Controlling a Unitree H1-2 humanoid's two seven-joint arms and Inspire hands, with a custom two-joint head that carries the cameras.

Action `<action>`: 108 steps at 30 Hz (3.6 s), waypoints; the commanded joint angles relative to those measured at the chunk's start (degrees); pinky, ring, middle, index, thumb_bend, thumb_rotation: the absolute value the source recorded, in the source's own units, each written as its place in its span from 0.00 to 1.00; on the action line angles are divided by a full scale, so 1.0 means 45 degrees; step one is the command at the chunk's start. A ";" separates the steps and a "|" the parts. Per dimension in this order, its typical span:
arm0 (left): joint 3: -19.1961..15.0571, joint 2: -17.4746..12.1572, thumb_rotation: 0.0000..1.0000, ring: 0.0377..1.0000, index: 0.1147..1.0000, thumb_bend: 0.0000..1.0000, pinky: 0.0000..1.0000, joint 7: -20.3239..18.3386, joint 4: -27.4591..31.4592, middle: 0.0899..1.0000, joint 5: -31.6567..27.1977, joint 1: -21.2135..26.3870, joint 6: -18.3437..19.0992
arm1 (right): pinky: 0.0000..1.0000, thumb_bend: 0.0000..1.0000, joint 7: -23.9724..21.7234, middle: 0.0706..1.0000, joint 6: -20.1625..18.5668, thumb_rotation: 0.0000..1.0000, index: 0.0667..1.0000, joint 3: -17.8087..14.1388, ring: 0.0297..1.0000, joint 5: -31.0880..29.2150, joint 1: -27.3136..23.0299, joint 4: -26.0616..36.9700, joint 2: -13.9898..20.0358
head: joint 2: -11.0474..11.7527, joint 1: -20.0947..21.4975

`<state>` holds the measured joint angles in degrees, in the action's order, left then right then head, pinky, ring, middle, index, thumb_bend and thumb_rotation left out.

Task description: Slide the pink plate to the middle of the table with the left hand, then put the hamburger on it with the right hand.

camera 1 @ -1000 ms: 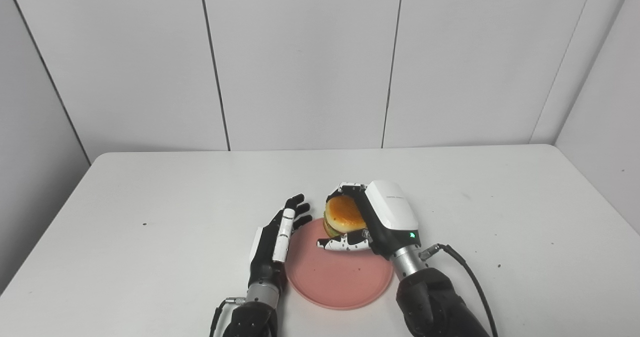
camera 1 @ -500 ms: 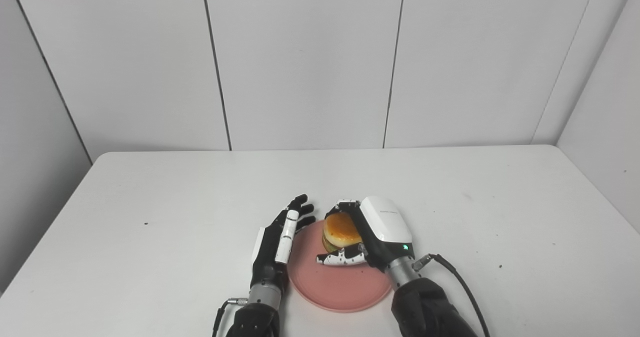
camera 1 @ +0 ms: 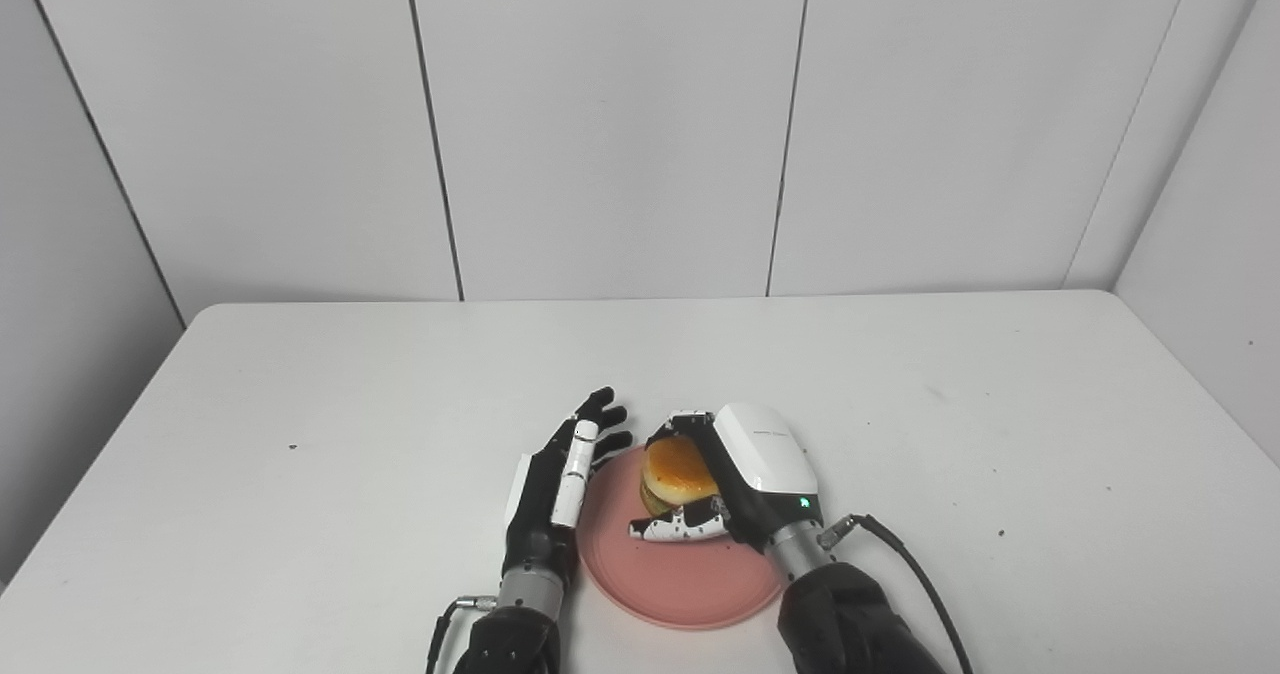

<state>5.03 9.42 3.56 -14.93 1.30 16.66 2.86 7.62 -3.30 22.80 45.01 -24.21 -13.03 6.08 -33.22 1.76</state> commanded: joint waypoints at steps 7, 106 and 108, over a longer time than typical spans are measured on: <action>0.0078 0.0218 0.96 0.81 0.78 0.59 0.77 -0.0081 -0.0115 0.80 -0.0001 0.0218 0.0305 | 0.32 0.51 0.0016 0.46 0.0470 0.17 0.45 0.0048 0.39 -0.0081 -0.0313 0.0362 0.0179 | -0.0083 -0.0036; -0.0606 0.0325 1.00 1.00 0.97 0.77 1.00 0.2003 -0.0073 1.00 0.1057 -0.0206 -0.0383 | 0.85 0.87 -0.1331 0.84 0.1936 1.00 0.83 -0.5890 0.85 -1.1621 0.2061 -0.0049 -0.1329 | -0.0286 -0.0429; -0.0613 0.0299 1.00 1.00 0.97 0.77 1.00 0.1987 -0.0085 1.00 0.1057 -0.0191 -0.0337 | 0.87 0.87 -0.1350 0.86 0.1849 1.00 0.84 -0.5878 0.87 -1.1628 0.2082 -0.0088 -0.1377 | -0.0281 -0.0412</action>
<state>2.46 10.97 12.27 -15.48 5.35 16.10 0.16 2.16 5.48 -3.95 -6.84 -16.27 -12.92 0.80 -34.54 -0.09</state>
